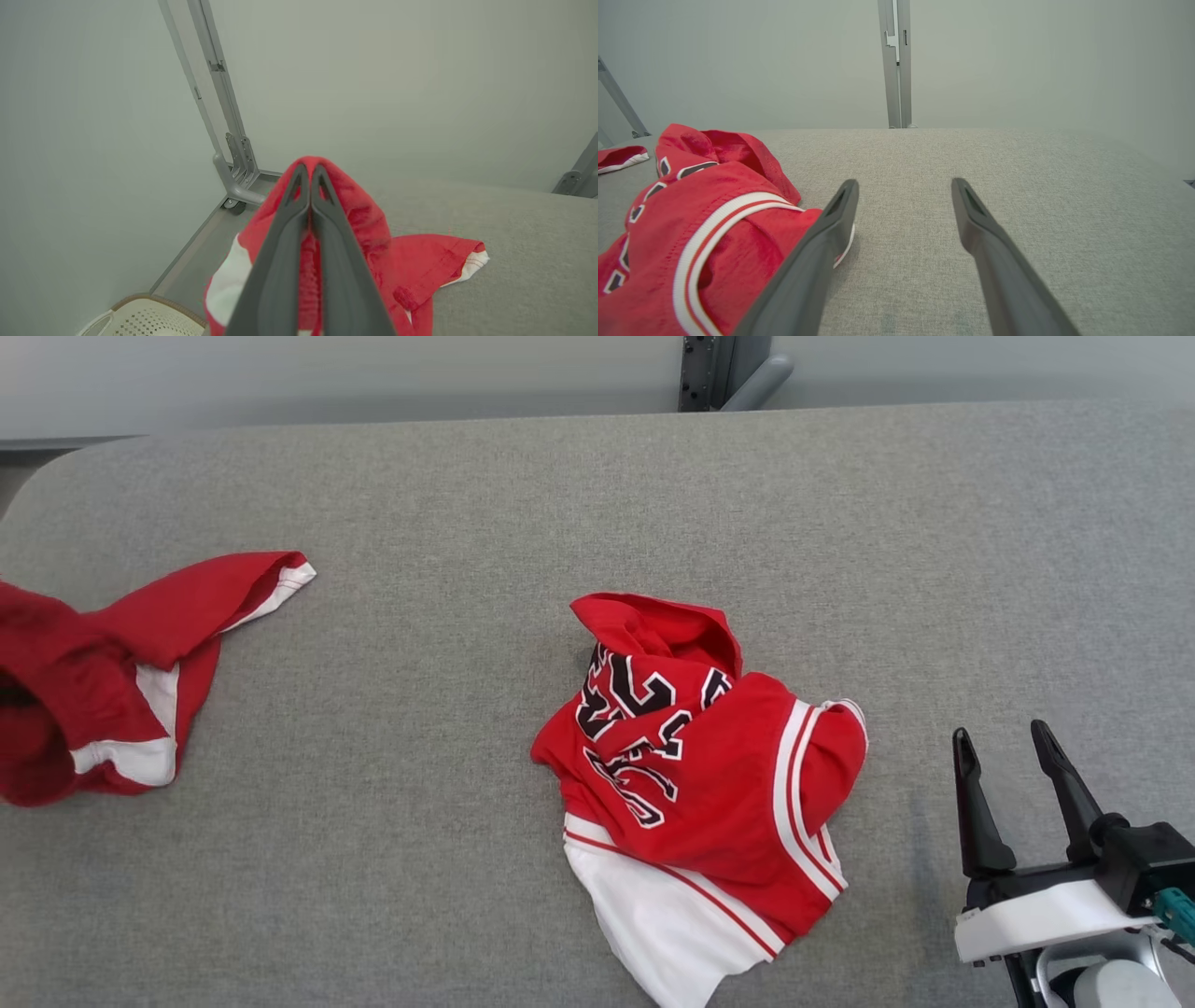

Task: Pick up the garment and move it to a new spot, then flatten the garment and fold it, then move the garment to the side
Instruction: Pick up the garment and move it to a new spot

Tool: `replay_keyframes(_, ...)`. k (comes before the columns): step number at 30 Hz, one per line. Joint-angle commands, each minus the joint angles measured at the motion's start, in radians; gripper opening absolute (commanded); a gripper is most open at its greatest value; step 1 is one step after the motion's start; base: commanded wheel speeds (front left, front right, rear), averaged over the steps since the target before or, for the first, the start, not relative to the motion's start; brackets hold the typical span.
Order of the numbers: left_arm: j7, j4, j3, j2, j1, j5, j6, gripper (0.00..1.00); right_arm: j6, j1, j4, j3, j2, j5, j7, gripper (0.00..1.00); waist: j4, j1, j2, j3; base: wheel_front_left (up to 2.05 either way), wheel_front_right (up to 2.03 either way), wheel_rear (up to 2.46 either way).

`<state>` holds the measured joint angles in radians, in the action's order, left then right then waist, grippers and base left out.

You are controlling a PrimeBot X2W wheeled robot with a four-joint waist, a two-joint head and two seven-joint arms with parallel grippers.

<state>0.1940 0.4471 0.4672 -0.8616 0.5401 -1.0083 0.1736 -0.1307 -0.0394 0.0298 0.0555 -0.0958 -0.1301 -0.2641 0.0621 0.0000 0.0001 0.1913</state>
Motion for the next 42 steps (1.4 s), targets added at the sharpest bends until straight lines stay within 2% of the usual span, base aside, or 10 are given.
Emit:
replay_keyframes(1,-0.006,0.039,0.024,0.038,0.017,0.008,-0.024,0.0,0.0,0.017,0.002,-0.003,-0.009,-0.004,-0.001,1.0,0.005,0.0,-0.0001,0.02,0.0,0.0,0.0)
replay_keyframes(9,0.035,0.317,0.102,0.213,0.059,0.035,-0.124,0.01,0.0,0.049,0.005,-0.014,-0.027,0.001,-0.001,1.0,-0.014,0.0,-0.0001,0.063,0.0,0.0,0.0)
replay_keyframes(10,0.045,0.348,0.104,0.226,0.064,0.042,-0.134,0.28,0.0,0.049,0.005,-0.012,-0.029,0.001,-0.001,1.0,-0.016,0.0,-0.0001,0.064,0.0,0.0,0.0)
replay_keyframes(12,0.058,0.393,0.106,0.245,0.074,0.061,-0.151,1.0,0.0,0.045,0.005,-0.006,-0.033,0.001,-0.001,1.0,-0.019,0.0,-0.0001,0.063,0.0,0.0,0.0)
replay_keyframes(15,0.069,0.441,0.101,0.264,0.084,0.08,-0.168,1.0,0.0,0.036,0.004,0.003,-0.034,0.002,-0.001,1.0,-0.02,0.0,-0.0001,0.05,0.0,0.0,0.0)
replay_keyframes(18,0.072,0.424,0.043,0.266,0.095,0.116,-0.161,1.0,0.0,0.026,-0.002,0.011,-0.029,0.003,-0.001,1.0,-0.021,0.0,-0.0001,0.03,0.0,0.0,0.0)
replay_keyframes(27,0.071,0.076,-0.17,0.286,-0.097,0.326,-0.112,1.0,0.0,-0.026,-0.019,0.033,-0.019,0.001,-0.001,1.0,-0.02,0.0,-0.0001,-0.046,0.0,0.0,0.0)
replay_keyframes(32,0.07,-0.159,-0.226,0.343,-0.251,0.405,-0.09,1.0,0.0,-0.046,-0.033,0.039,-0.016,0.007,-0.001,1.0,-0.03,0.0,-0.0001,-0.076,0.0,0.0,0.0)
replay_keyframes(36,0.07,-0.289,-0.261,0.422,-0.382,0.436,-0.085,1.0,0.0,-0.059,-0.042,0.035,-0.008,0.01,-0.001,1.0,-0.051,0.0,-0.0001,-0.095,0.0,0.0,0.0)
replay_keyframes(42,0.07,-0.337,-0.309,0.529,-0.539,0.514,-0.149,1.0,0.0,-0.089,-0.036,0.032,0.001,0.011,-0.001,1.0,-0.08,0.0,-0.0001,-0.133,0.0,0.0,0.0)
